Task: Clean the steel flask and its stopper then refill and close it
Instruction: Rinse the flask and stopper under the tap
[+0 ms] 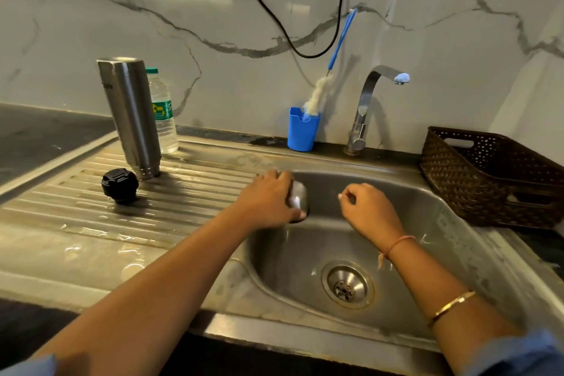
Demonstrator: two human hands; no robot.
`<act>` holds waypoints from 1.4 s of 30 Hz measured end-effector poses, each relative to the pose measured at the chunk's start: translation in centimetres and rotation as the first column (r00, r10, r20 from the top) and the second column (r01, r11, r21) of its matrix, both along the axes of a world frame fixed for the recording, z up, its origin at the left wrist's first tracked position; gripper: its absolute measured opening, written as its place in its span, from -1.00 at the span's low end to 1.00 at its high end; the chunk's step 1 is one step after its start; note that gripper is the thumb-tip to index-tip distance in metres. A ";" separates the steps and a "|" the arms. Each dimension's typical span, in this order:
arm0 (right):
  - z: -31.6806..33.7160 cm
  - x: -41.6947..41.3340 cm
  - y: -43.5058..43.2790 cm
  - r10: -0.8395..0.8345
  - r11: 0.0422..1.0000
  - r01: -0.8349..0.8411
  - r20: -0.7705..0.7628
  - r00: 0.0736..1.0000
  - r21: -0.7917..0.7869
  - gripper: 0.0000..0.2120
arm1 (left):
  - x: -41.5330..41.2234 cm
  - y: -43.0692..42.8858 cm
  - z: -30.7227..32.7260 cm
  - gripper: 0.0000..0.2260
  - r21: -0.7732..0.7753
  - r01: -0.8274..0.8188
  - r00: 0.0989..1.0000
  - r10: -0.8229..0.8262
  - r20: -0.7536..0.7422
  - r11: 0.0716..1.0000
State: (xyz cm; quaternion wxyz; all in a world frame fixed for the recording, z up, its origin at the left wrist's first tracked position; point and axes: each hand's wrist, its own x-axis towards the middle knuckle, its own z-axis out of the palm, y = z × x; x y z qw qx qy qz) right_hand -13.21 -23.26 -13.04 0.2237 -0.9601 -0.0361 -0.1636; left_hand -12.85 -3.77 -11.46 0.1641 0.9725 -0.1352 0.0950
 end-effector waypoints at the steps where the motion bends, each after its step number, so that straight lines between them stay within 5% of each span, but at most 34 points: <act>1: -0.3 -0.1 -0.1 0.002 1.000 -0.002 -0.027 1.000 -0.023 -0.80 | 0.1 0.2 -0.6 -0.36 0.033 -0.028 0.997 0.030 -0.065 0.999; 6: -1.0 0.2 -0.1 0.007 0.999 -0.009 -0.043 0.999 -0.038 -0.80 | 1.0 2.6 0.8 -0.39 -0.323 -0.207 0.966 0.245 0.083 0.924; 18: -1.7 0.2 -0.1 0.004 1.000 -0.005 -0.050 0.999 -0.021 -0.80 | 4.6 11.9 -0.7 -0.50 -0.339 -0.467 0.866 0.500 0.013 0.817; 35: -1.8 0.2 0.1 0.022 1.000 -0.022 -0.044 0.999 -0.013 -0.79 | 5.8 13.1 -2.5 -0.36 -0.227 -0.496 0.865 0.501 -0.039 0.838; 42: 1.4 -0.6 0.6 0.050 0.997 -0.047 -0.052 0.997 0.061 -0.74 | 2.5 7.5 -0.1 -0.50 -0.403 -0.267 0.894 0.381 0.236 0.876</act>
